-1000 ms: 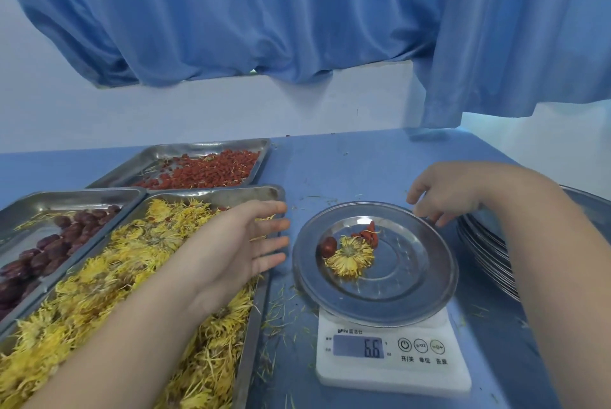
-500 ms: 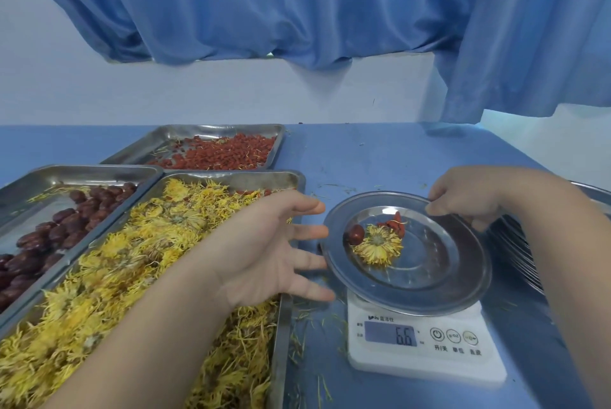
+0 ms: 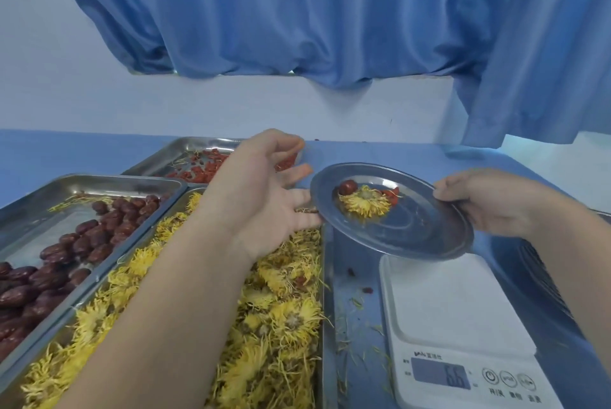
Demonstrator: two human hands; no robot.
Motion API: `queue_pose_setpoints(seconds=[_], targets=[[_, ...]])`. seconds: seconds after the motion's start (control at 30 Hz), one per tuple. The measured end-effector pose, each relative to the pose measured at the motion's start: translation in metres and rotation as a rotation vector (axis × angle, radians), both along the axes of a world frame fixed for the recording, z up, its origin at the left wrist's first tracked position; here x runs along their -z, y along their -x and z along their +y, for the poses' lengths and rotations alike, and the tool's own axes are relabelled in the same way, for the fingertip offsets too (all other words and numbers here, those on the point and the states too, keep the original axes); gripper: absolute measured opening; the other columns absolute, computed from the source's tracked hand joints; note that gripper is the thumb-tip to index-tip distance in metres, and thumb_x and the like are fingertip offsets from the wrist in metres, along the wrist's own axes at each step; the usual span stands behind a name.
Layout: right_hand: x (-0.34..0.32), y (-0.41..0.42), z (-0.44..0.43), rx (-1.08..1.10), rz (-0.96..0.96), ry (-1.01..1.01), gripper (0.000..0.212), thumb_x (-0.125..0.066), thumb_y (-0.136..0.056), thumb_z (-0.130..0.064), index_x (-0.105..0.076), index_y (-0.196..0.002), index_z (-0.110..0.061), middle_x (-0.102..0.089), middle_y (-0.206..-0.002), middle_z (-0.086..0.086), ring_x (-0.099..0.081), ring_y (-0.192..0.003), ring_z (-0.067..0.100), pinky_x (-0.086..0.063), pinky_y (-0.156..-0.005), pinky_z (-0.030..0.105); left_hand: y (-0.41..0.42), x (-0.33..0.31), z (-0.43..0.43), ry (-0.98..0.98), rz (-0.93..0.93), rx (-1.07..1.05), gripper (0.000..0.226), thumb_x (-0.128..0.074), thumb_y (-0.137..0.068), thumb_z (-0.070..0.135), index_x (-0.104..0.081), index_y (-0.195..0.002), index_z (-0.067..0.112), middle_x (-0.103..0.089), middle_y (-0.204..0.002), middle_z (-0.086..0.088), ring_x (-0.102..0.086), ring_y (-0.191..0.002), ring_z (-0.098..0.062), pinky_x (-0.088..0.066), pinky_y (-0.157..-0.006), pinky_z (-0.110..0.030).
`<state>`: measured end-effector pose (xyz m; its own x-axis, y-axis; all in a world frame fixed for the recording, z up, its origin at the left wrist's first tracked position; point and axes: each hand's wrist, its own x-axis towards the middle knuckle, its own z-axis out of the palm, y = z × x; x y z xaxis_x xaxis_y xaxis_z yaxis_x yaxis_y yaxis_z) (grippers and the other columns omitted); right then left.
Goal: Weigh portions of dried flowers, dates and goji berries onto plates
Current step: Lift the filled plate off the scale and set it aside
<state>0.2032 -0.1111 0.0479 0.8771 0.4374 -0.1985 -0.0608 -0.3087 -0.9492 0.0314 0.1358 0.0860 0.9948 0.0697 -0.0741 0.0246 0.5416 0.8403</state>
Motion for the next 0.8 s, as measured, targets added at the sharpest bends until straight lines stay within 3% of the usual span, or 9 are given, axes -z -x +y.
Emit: queue_pose_setpoints(seconds=[0.07,0.17,0.2,0.33,0.47,0.6,0.8], targets=[[-0.002,-0.01,0.008,0.033,0.059,-0.093,0.024,-0.042,-0.095,0.002,-0.059,-0.08,-0.005,-0.061,-0.074,0.009,-0.058,-0.063,0.019,-0.047,-0.057,0.026,-0.003,-0.002,0.007,0.005,-0.03,-0.03,0.034,-0.052,-0.089,0.025,-0.056,-0.122,0.018,-0.054,-0.13,-0.015,-0.068,-0.104,-0.037,-0.057,-0.078,-0.055],[-0.005,-0.027,0.024,0.139,0.141,-0.205,0.022,-0.04,-0.095,0.004,-0.058,-0.086,-0.004,-0.067,-0.067,0.005,-0.065,-0.052,0.011,-0.053,-0.046,0.02,-0.007,-0.003,0.022,0.025,-0.049,-0.087,0.034,-0.054,-0.088,0.026,-0.059,-0.12,0.018,-0.051,-0.136,-0.017,-0.048,-0.128,-0.04,-0.041,-0.103,-0.059],[-0.005,-0.034,0.031,0.177,0.162,-0.233,0.021,-0.039,-0.095,0.004,-0.057,-0.088,-0.003,-0.067,-0.068,0.005,-0.066,-0.051,0.011,-0.054,-0.046,0.021,-0.008,-0.003,0.027,0.042,-0.059,-0.104,0.033,-0.055,-0.087,0.026,-0.061,-0.119,0.018,-0.053,-0.135,-0.017,-0.048,-0.128,-0.041,-0.04,-0.104,-0.058],[0.002,-0.061,0.065,0.281,0.212,-0.276,0.022,-0.034,-0.096,0.006,-0.05,-0.107,-0.004,-0.063,-0.079,0.011,-0.066,-0.06,0.017,-0.056,-0.043,0.025,-0.012,0.003,0.034,0.119,-0.029,-0.141,0.03,-0.055,-0.089,0.026,-0.064,-0.116,0.017,-0.063,-0.125,-0.014,-0.065,-0.108,-0.036,-0.05,-0.097,-0.05],[0.015,-0.083,0.105,0.363,0.211,-0.285,0.024,-0.03,-0.095,0.011,-0.045,-0.108,-0.002,-0.058,-0.085,0.013,-0.065,-0.041,0.018,-0.049,-0.032,0.026,-0.015,0.009,0.035,0.236,0.011,-0.136,0.03,-0.057,-0.087,0.024,-0.064,-0.116,0.017,-0.067,-0.118,-0.013,-0.07,-0.099,-0.035,-0.055,-0.086,-0.044],[0.027,-0.105,0.136,0.408,0.228,-0.307,0.025,-0.029,-0.091,0.017,-0.047,-0.086,0.0,-0.054,-0.086,0.015,-0.06,-0.067,0.028,-0.05,-0.032,0.028,-0.015,0.007,0.038,0.3,-0.005,-0.129,0.026,-0.059,-0.086,0.023,-0.065,-0.111,0.016,-0.07,-0.114,-0.013,-0.073,-0.091,-0.033,-0.055,-0.078,-0.042],[0.04,-0.135,0.162,0.468,0.276,-0.263,0.032,-0.028,-0.097,0.009,-0.055,-0.087,-0.004,-0.06,-0.087,0.009,-0.059,-0.087,0.024,-0.052,-0.035,0.028,-0.015,0.007,0.041,0.364,0.003,-0.206,0.035,-0.061,-0.085,0.021,-0.063,-0.12,0.017,-0.072,-0.11,-0.01,-0.074,-0.09,-0.029,-0.054,-0.073,-0.038]])
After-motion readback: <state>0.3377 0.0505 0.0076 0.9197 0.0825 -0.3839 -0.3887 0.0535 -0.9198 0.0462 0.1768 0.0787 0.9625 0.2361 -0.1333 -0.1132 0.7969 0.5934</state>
